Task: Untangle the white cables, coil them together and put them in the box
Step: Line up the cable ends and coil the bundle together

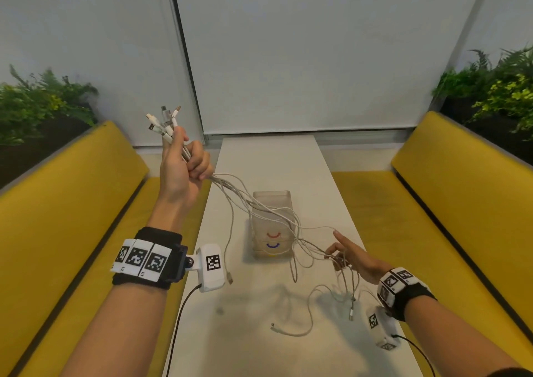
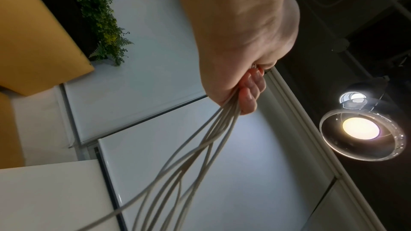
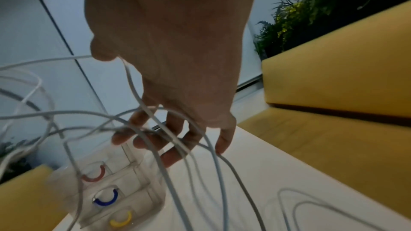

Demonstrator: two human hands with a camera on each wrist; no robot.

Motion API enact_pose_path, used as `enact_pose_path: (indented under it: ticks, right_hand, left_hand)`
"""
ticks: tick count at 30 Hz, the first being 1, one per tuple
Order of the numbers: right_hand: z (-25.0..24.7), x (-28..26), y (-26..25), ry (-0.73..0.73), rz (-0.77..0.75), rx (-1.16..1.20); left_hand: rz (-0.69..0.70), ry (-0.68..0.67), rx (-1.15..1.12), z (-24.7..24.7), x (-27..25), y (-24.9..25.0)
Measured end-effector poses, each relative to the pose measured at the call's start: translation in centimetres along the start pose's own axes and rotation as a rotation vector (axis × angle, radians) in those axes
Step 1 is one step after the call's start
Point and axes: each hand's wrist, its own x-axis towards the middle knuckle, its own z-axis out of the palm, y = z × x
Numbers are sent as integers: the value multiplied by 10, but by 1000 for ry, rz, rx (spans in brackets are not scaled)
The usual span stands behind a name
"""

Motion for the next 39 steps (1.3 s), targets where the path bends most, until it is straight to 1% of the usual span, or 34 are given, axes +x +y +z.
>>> enact_pose_path:
  ticks: [3, 5, 8, 9, 10, 12, 14, 17, 19, 21, 23, 25, 26, 30, 32, 33, 34, 37, 39]
  right_hand:
    - [-3, 2, 0, -162, 121, 168]
    - [-1, 2, -1, -222, 180, 256]
    - [7, 7, -2, -274, 170, 276]
    - [11, 10, -2, -296, 164, 263]
    - [15, 11, -3, -315, 152, 202]
    - [22, 14, -4, -341, 103, -17]
    - [28, 14, -7, -371, 44, -140]
    - [32, 15, -8, -414, -14, -115]
    - [31, 15, -9, -412, -63, -115]
    - [30, 14, -9, -377, -148, -134]
    - [30, 12, -10, -293, -243, -114]
    - [30, 11, -10, -204, -293, -94]
    - [29, 11, -9, -180, -294, -88]
    - [29, 10, -5, -165, -275, -51]
    - [24, 10, 2, -85, -201, -70]
    - [19, 11, 10, -28, -160, -134]
    - [14, 15, 20, 42, -118, -249]
    - [-6, 28, 64, 226, 88, -736]
    - [-14, 27, 87, 323, 216, -949]
  left_hand:
    - [0, -24, -21, 4, -2, 3]
    - [-3, -37, -43, 7, -3, 5]
    - [-20, -57, -74, 15, -5, 3]
    - [-29, -65, -79, 18, -6, 1]
    - [-37, -75, -82, 21, -7, -1]
    - [-53, -97, -93, 29, -8, -4]
    - [-62, -118, -102, 35, -10, -6]
    - [-58, -129, -89, 39, -9, -4]
    - [-47, -120, -82, 37, -7, -1]
    - [-31, -101, -85, 34, -5, 2]
    - [-17, -76, -85, 30, -4, 5]
    - [-4, -52, -77, 27, -4, 7]
    - [0, -45, -73, 26, -4, 9]
    - [24, -23, -55, 19, -2, 15]
    - [41, -6, -67, 14, -1, 20]
    - [50, 2, -72, 12, 0, 23]
    - [60, 12, -72, 10, 1, 27]
    - [99, 45, -78, 6, 3, 37]
    - [130, 74, -104, 1, 6, 45]
